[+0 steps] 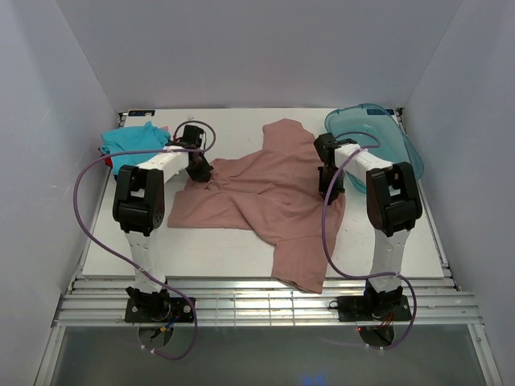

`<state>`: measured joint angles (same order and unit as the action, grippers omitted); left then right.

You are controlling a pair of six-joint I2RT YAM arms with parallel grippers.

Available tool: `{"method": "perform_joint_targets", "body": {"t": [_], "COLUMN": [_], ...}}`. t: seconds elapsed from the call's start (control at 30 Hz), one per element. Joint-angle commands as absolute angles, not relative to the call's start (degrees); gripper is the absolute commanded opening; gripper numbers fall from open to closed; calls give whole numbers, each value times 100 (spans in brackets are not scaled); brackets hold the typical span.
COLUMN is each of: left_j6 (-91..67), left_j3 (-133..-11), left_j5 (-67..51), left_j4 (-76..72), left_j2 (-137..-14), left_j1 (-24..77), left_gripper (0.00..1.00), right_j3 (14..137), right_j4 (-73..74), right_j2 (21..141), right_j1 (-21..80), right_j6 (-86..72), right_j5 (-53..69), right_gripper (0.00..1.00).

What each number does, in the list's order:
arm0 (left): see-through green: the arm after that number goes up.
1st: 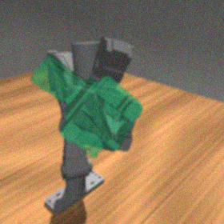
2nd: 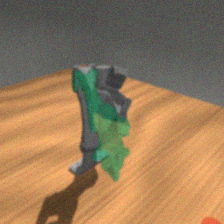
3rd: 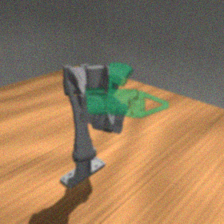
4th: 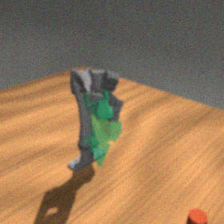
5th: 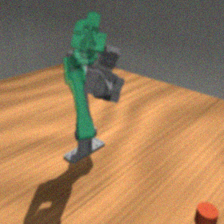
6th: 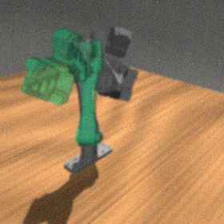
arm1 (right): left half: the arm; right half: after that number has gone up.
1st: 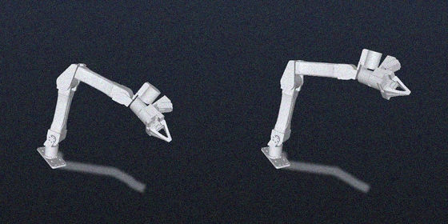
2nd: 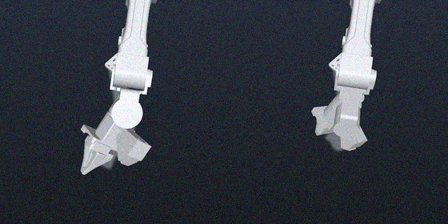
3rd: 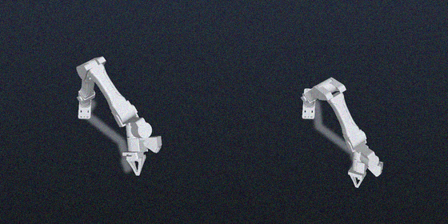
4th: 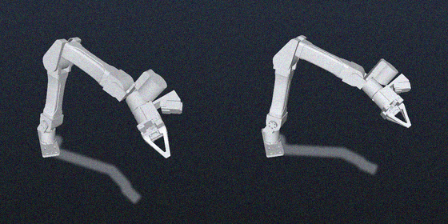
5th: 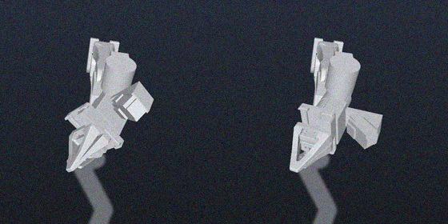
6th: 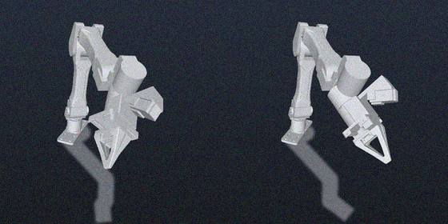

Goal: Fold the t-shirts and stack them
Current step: Flatten the tshirt out

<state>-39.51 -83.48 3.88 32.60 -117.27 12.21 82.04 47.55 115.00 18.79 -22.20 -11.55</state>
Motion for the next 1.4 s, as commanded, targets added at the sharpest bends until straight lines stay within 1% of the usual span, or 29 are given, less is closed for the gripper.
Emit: {"method": "perform_joint_targets", "body": {"t": [0.0,0.3,0.4,0.6,0.7,0.73,0.83,0.9,1.07,1.23,1.37], "left_j6": [-3929,-3990,-3973,-3867,-3815,-3719,-3393,-3217,-3006,-3164,-3541], "left_j3": [-8112,-8156,-8209,-8236,-8077,-8077,-8173,-8305,-8359,-7456,-6865], "left_j5": [1010,1485,1783,1968,1785,1549,1196,1160,713,440,229], "left_j4": [3709,3762,3788,3928,3641,3508,3068,2858,2777,2987,3462], "left_j2": [-11804,-11611,-11479,-11382,-11145,-11075,-10715,-10391,-9774,-9291,-9255], "left_j1": [914,791,765,545,431,431,439,475,597,861,1290], "left_gripper": [0,0,0,0,0,0,0,0,0,0,0], "right_j3": [8191,8394,8367,8367,8455,8481,8604,8815,9219,9290,9334], "right_j4": [4939,5089,5115,5168,5142,5055,4677,4571,4456,4553,4526], "right_j2": [12067,12269,12243,12094,11962,11892,11322,10856,10153,10107,10431], "right_j1": [1600,1468,1433,1354,1345,1345,1354,1354,1485,1722,1959], "right_j6": [-1916,-1688,-1653,-1608,-1512,-1477,-1275,-1266,-1265,-1424,-1441], "right_j5": [-1441,-1512,-1556,-1670,-1687,-1670,-1390,-1275,-757,-256,-53], "right_gripper": [8,8,8,8,8,8,8,8,8,8,8]}}
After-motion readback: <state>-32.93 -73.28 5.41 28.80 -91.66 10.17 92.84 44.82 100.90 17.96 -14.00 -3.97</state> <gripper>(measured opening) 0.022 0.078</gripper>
